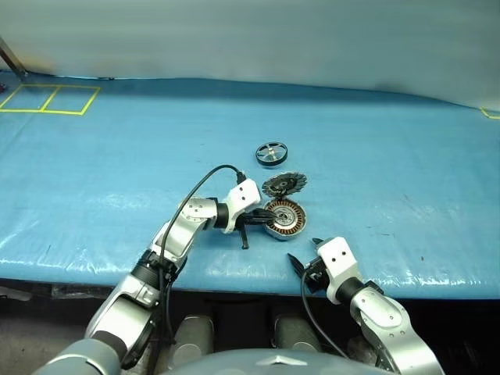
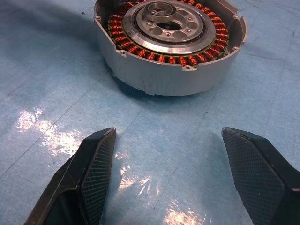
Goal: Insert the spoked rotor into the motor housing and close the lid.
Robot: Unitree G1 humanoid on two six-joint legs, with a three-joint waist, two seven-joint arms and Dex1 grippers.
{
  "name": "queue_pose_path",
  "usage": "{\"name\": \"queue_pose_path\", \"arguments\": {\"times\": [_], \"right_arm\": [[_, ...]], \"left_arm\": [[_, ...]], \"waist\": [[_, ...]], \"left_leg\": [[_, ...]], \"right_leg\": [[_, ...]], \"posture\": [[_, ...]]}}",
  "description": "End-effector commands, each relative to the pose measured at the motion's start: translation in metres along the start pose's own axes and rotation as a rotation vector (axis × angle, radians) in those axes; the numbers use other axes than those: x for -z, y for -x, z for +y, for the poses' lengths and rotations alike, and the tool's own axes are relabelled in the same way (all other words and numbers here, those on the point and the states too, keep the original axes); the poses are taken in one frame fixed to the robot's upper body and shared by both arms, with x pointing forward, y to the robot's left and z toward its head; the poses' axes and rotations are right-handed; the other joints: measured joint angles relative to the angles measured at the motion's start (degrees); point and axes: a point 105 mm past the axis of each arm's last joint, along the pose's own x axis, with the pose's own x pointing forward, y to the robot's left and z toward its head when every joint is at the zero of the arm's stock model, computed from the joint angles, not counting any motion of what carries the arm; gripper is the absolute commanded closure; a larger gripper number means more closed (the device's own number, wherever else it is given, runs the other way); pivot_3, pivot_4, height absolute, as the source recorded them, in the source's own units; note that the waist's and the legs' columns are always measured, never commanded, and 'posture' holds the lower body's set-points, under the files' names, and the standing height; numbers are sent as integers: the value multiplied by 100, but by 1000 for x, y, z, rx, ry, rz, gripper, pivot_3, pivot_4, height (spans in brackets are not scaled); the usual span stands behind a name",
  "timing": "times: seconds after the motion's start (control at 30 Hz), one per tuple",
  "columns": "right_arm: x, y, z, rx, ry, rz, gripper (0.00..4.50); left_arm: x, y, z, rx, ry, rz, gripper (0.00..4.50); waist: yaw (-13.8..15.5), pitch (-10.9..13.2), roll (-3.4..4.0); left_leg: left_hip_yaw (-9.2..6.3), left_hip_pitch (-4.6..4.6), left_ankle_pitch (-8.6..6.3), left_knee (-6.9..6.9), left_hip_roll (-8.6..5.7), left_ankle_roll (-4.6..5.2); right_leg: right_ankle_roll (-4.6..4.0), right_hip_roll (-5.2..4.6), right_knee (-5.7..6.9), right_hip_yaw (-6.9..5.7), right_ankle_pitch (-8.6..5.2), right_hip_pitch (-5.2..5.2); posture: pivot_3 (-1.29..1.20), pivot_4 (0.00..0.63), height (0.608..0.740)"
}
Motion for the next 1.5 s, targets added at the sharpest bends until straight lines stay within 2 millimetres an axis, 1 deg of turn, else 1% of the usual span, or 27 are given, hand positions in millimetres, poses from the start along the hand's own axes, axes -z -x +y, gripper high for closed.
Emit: {"name": "queue_pose_path", "arguments": {"times": [0.03,0.13,0.23,0.3,0.37,0.5,0.7,0.83,0.9,0.97,1.03,1.13,1.23,1.3,1.33,1.43,1.5], "right_arm": [[-6,3,-1,13,6,-28,699],[-5,3,0,14,3,-25,699],[-5,3,0,13,2,-24,699],[-5,3,0,12,2,-24,699],[-5,2,0,11,4,-24,699],[-3,3,1,10,6,-17,699],[-2,4,4,4,4,-10,699],[-1,4,4,8,1,-10,699],[-1,5,4,9,1,-8,699],[0,5,4,9,-1,-7,699],[0,5,4,9,-2,-6,699],[0,4,4,1,4,-6,699],[-2,2,4,-3,11,-12,699],[-2,2,4,-4,14,-12,699],[-2,1,4,-5,14,-12,699],[-2,-1,8,-28,19,-13,699],[-3,-1,10,-36,21,-14,699]], "left_arm": [[-10,4,9,-20,-21,-25,4488],[-10,4,8,-17,-26,-25,4488],[-8,-4,4,-5,-11,-25,4488],[-5,-8,0,13,-30,-13,4488],[-8,-14,-5,31,-36,-23,4488],[-15,-23,-5,16,-40,-43,4488],[-17,-28,-13,65,-69,-37,4488],[-18,-26,-13,67,-69,-42,4488],[-22,-23,-12,65,-80,-62,4488],[-31,-19,-11,66,-85,-103,4488],[-44,-13,-14,91,-69,-181,4488],[-59,-4,-19,120,-58,-249,4488],[-66,1,-19,114,-36,-272,4488],[-65,3,-17,105,-30,-259,4488],[-60,3,-15,93,-35,-236,4488],[-28,1,3,-10,-79,-71,4488],[-22,0,6,-18,-60,-50,4488]], "waist": [[-1,0,0],[0,0,0],[4,0,0],[5,0,0],[6,0,0],[8,0,0],[1,0,0],[3,0,0],[3,0,0],[1,0,0],[-1,0,0],[5,0,0],[0,0,1],[-2,0,1],[-4,0,1],[-18,-1,2],[-20,-1,1]], "left_leg": [[0,0,0,0,0,0],[-1,1,0,-2,1,0],[-1,0,0,-2,0,0],[-1,1,0,-1,0,0],[-1,2,0,-1,0,0],[0,1,0,1,0,0],[-1,2,0,0,0,0],[-1,2,0,0,0,0],[-1,2,0,0,0,0],[-1,2,0,0,0,0],[-1,1,0,0,0,0],[-1,0,0,0,1,0],[-1,1,0,0,1,0],[-1,5,0,1,1,0],[0,6,0,1,1,0],[0,10,0,1,2,0],[0,17,0,1,2,0]], "right_leg": [[0,0,0,0,0,0],[0,0,0,0,0,-1],[0,0,0,0,0,0],[0,0,0,0,0,1],[0,0,0,0,0,2],[0,0,0,0,0,2],[1,1,0,0,0,2],[1,0,0,0,0,2],[1,0,0,0,0,2],[0,0,0,0,0,2],[0,0,0,0,0,1],[0,0,0,0,0,1],[0,0,0,0,0,1],[0,0,1,0,0,4],[0,0,1,0,0,4],[0,2,3,0,0,6],[0,4,4,1,0,10]], "posture": [[0,150,740],[0,150,740],[0,150,740],[0,150,740],[0,150,740],[0,150,740],[0,150,740],[0,150,740],[0,150,740],[0,150,740],[0,150,740],[0,150,740],[0,150,740],[0,150,740],[0,150,740],[0,150,740],[0,150,740]]}}
